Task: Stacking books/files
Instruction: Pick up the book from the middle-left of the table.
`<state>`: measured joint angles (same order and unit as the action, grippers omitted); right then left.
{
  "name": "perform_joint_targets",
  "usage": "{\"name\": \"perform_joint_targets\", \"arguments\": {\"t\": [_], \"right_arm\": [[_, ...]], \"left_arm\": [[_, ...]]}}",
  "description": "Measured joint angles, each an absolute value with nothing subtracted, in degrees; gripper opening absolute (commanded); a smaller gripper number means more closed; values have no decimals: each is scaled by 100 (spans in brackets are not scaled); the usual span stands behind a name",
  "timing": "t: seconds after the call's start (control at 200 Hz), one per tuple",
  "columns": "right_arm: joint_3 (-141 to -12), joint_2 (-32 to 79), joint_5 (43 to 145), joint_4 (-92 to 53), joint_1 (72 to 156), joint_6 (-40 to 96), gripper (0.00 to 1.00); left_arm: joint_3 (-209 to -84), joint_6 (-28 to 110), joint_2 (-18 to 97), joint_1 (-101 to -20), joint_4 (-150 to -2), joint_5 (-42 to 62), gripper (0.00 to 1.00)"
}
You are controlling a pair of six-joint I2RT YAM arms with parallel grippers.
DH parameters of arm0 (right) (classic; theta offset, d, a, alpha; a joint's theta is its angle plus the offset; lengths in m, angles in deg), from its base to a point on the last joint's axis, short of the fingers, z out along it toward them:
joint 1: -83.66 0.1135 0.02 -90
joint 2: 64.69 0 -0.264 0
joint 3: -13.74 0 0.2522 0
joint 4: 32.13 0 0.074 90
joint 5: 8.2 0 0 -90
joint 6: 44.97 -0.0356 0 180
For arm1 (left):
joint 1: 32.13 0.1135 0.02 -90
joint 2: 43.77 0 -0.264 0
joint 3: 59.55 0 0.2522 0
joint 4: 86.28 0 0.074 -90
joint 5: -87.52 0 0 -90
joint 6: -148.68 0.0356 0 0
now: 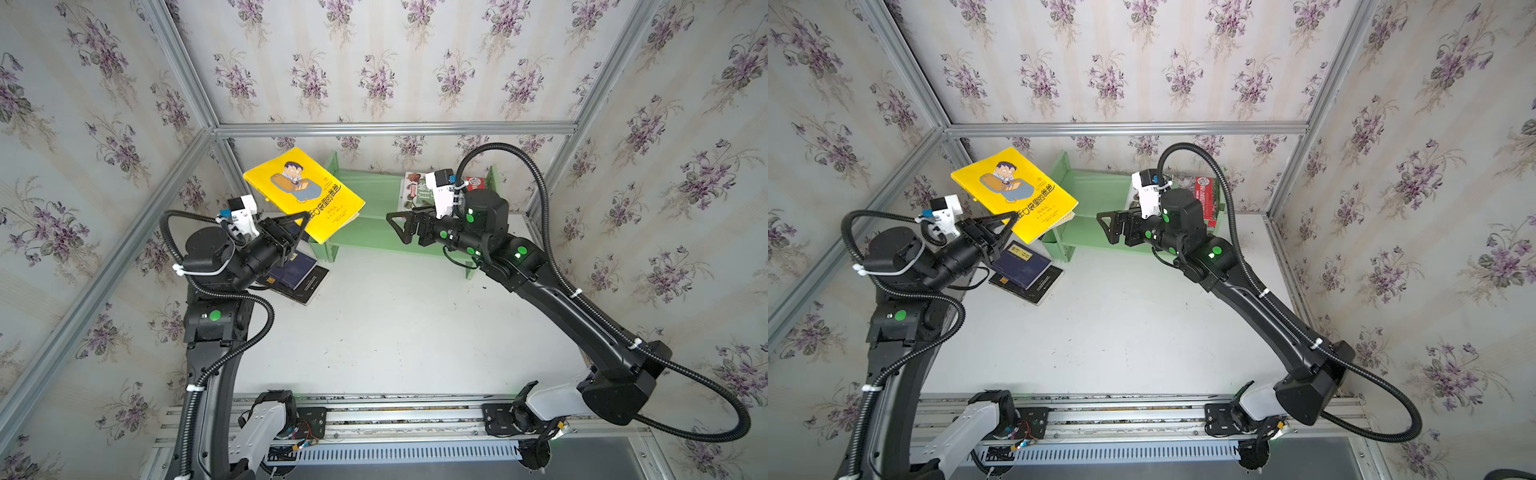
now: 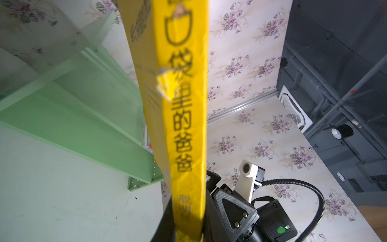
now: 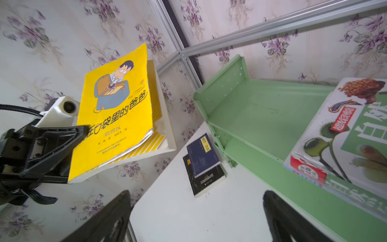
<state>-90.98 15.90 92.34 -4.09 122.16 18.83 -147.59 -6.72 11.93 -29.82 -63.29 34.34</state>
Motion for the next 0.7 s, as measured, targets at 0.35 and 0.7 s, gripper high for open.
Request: {"name": "perform_joint_targets", "arguments": {"t": [0.35,0.7], "right_arm": [[-8390,1306,9660,-1954,12203,1057,100],[-8204,1531,10082,-3746,12199,358,100]], "left_arm": [[-16304,-865,3036,-3999,-8327,3281,11],[-16689,-1422,3910,-4718,-9360,2970,11]]}}
